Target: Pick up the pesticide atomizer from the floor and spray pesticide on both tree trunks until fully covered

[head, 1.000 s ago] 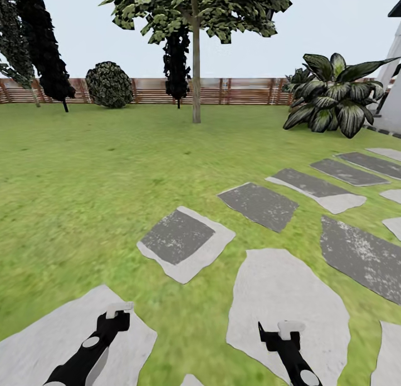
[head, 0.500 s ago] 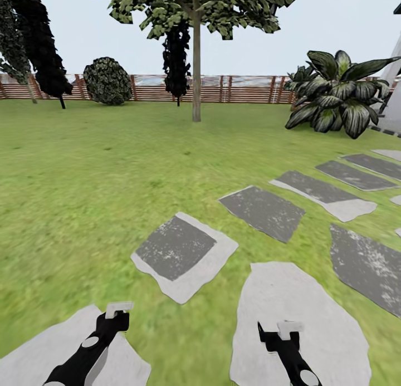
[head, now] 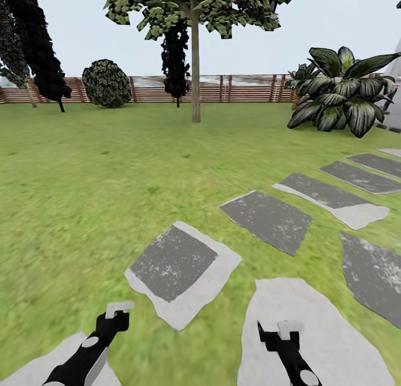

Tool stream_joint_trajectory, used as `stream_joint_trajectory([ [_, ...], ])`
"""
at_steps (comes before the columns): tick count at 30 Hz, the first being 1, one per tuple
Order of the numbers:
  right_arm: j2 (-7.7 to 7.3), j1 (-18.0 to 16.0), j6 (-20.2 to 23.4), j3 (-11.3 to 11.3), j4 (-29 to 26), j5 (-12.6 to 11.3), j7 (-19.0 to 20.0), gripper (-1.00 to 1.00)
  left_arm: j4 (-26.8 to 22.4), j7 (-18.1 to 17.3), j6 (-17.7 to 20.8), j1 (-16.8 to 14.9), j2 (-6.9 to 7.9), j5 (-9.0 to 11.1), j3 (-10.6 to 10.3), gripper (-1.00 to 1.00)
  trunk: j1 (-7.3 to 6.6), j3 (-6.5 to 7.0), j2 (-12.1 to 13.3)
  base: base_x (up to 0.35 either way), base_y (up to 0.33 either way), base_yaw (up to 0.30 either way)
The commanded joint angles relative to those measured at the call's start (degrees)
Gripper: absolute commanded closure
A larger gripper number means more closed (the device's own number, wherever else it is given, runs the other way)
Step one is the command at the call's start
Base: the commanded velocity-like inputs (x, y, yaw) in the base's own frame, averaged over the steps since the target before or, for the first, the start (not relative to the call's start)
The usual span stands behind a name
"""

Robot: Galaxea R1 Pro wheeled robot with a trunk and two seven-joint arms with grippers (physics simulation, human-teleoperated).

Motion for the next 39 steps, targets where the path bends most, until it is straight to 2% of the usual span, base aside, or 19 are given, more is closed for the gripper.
stream_joint_trajectory([
  [1, 0.00, 0.00, 0.00, 0.00, -0.02, 0.01, 0.01, -1.00, -0.01, 0.00, 0.00, 0.00, 0.00, -0.03, 0.00, 1.00, 0.00, 0.01, 0.00, 0.338, 0.000, 0.011],
  [16, 0.00, 0.00, 0.00, 0.00, -0.05, 0.01, 0.03, -1.00, -0.01, 0.00, 0.00, 0.00, -0.01, -0.07, 0.00, 1.00, 0.00, 0.73, 0.00, 0.338, 0.000, 0.143],
  [26, 0.00, 0.00, 0.00, 0.00, -0.05, 0.01, 0.03, -1.00, -0.01, 0.00, 0.00, 0.00, -0.01, -0.07, 0.00, 1.00, 0.00, 0.82, 0.00, 0.338, 0.000, 0.010],
  [39, 0.00, 0.00, 0.00, 0.00, 0.01, 0.01, 0.03, -1.00, -0.01, 0.00, 0.00, 0.00, -0.09, -0.07, 0.00, 1.00, 0.00, 1.86, 0.00, 0.338, 0.000, 0.000],
])
